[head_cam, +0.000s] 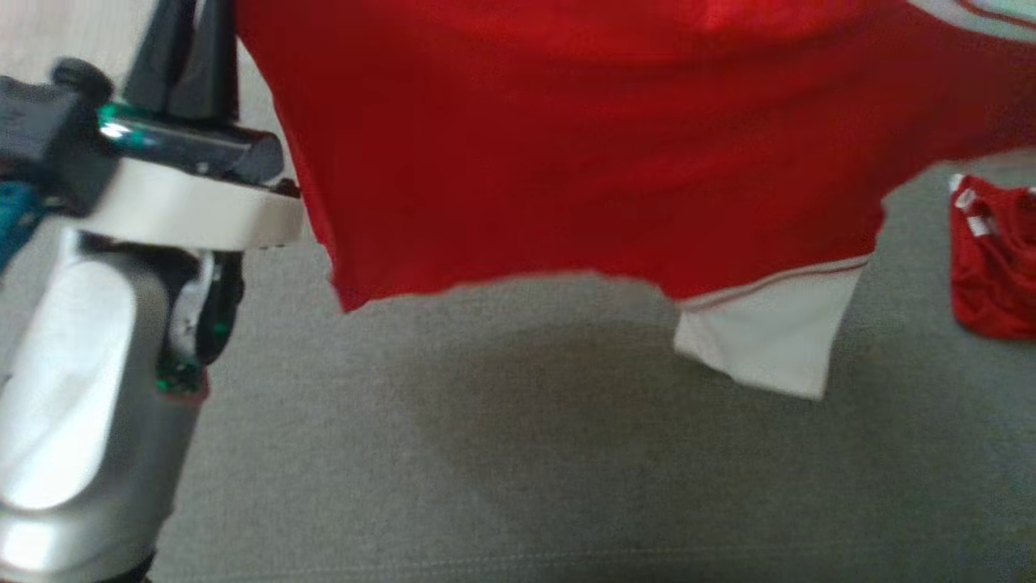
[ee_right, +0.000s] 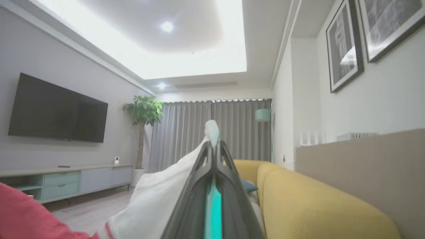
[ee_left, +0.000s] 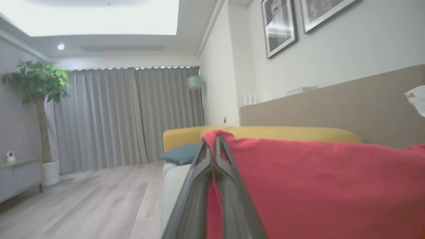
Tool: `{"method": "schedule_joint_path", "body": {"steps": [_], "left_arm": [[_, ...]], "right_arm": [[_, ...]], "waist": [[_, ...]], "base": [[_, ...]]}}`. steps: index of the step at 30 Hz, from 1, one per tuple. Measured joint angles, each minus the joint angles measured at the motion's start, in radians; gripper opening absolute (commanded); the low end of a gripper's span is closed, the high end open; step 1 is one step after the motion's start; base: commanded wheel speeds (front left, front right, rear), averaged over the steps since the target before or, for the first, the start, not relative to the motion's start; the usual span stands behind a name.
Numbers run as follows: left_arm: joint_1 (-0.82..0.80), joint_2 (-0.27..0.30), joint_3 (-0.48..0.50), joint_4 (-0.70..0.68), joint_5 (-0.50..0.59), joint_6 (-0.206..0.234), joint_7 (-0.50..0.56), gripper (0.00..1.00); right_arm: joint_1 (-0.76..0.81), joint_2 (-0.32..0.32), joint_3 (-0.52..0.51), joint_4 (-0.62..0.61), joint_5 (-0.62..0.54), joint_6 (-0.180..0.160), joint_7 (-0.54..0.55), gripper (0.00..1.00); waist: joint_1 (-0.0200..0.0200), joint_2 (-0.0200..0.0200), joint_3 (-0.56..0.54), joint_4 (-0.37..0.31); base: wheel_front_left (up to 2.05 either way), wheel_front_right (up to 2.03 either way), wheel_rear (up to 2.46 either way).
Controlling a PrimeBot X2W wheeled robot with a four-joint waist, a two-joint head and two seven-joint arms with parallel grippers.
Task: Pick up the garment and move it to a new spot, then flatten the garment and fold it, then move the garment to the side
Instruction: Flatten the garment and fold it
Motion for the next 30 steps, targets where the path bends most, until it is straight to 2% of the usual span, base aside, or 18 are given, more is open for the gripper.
{"method": "schedule_joint_path", "body": {"steps": [3, 7, 14, 17, 22, 29, 30], "left_arm": [[-0.003, 0.028, 0.014, -0.099, 0.007, 0.007, 0.060, 0.00], [-0.027, 0.054, 0.020, -0.161, 0.007, 0.007, 0.121, 0.00], [-0.116, 0.051, 0.019, -0.128, -0.015, -0.010, 0.148, 0.00], [-0.161, 0.031, 0.018, -0.033, -0.035, -0.022, 0.143, 0.00], [-0.284, -0.027, 0.017, 0.200, -0.056, -0.053, 0.066, 0.00], [-0.484, -0.097, 0.026, 0.590, -0.065, -0.084, -0.098, 0.00], [-0.535, -0.111, 0.032, 0.686, -0.065, -0.090, -0.128, 0.00]], "right_arm": [[-0.019, 0.003, -0.052, -0.067, 0.015, 0.000, 0.063, 0.00], [-0.105, 0.001, -0.078, -0.082, 0.044, 0.000, 0.127, 0.00], [-0.231, -0.002, -0.033, 0.038, 0.084, 0.000, 0.172, 0.00], [-0.284, 0.003, 0.017, 0.131, 0.091, 0.000, 0.171, 0.00], [-0.426, 0.033, 0.120, 0.342, 0.091, 0.000, 0.132, 0.00], [-0.646, 0.107, 0.252, 0.681, 0.080, 0.000, -0.029, 0.00], [-0.701, 0.124, 0.279, 0.776, 0.073, 0.000, -0.081, 0.00]], "waist": [[0.0000, 0.0000, -0.025, -0.014], [0.0000, 0.0000, -0.040, -0.031], [0.0000, 0.0000, -0.021, -0.040], [0.0000, 0.0000, -0.001, -0.039], [0.0000, 0.0000, 0.037, -0.034], [0.0000, 0.0000, 0.080, -0.031], [0.0000, 0.0000, 0.089, -0.030]], "base": [[0.00, 0.00, 0.00], [0.00, 0.00, 0.00], [0.00, 0.00, 0.00], [0.00, 0.00, 0.00], [0.00, 0.00, 0.00], [0.00, 0.00, 0.00], [0.00, 0.00, 0.00]]}}
